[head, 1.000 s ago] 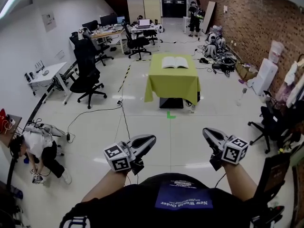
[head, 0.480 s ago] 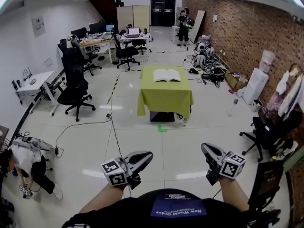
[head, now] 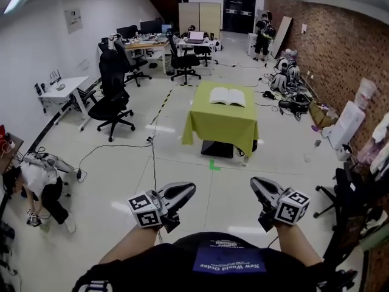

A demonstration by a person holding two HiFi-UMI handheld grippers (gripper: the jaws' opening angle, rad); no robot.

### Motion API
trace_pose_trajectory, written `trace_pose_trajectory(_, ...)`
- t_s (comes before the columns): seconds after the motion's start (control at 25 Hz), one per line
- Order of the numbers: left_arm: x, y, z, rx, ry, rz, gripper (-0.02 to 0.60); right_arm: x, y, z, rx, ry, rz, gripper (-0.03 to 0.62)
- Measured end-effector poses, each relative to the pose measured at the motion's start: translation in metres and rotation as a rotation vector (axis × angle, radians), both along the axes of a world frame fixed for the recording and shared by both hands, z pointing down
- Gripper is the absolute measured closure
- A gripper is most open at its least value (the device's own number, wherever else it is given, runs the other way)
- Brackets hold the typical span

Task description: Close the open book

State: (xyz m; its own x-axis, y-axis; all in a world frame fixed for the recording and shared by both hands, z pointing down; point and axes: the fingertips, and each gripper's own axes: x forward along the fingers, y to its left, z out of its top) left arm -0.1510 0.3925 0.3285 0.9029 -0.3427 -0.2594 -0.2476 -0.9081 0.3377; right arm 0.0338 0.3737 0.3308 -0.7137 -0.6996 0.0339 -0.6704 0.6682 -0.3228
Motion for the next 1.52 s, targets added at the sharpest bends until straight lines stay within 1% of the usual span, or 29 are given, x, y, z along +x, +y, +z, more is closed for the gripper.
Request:
trace_pose_trajectory(0.12, 0.021, -0.004, 0.003, -0.015, 0.005, -0.029, 0.575, 0.015, -0.010, 0.007, -0.001, 0.021, -0.040, 0.608)
trace_pose_trajectory(0.24, 0.038, -0.006, 0.003, -0.019, -0.015, -0.036, 0.575, 0.028, -0.019, 0.012, -0.009, 0.013, -0.058, 0.608)
trace_pose_trajectory(0.44, 0.044, -0.029, 0.004, -0.030, -0.018, -0.042, 0.575, 0.035, -0.039, 0.021, -0.027, 0.011, -0.065, 0.608)
trace_pose_trajectory(0.56, 0.035, -0.051, 0.005, -0.024, -0.008, -0.020, 0.575, 0.026, -0.055, 0.023, -0.031, 0.021, -0.041, 0.608)
trace_pose_trajectory(0.72, 0.013, -0.085, -0.003, 0.007, 0.007, 0.033, 0.575, 0.003, -0.085, 0.010, -0.007, 0.031, 0.006, 0.608)
trace_pose_trajectory(0.88, -0.022, -0.118, -0.007, 0.026, -0.012, 0.085, 0.575, -0.033, -0.115, -0.008, 0.028, 0.008, 0.034, 0.608)
trace_pose_trajectory(1.0, -0.040, -0.142, -0.006, 0.026, -0.029, 0.117, 0.575, -0.048, -0.137, -0.010, 0.021, -0.015, 0.067, 0.608)
trace_pose_trajectory(1.12, -0.054, -0.158, -0.002, 0.020, -0.036, 0.139, 0.575, -0.062, -0.151, -0.003, 0.012, -0.006, 0.077, 0.608)
trace_pose_trajectory(1.32, -0.058, -0.185, 0.011, 0.000, -0.033, 0.149, 0.575, -0.064, -0.177, 0.010, -0.007, -0.001, 0.097, 0.608)
trace_pose_trajectory(1.52, -0.039, -0.207, 0.013, -0.006, -0.047, 0.122, 0.575, -0.040, -0.202, 0.010, 0.002, 0.022, 0.087, 0.608)
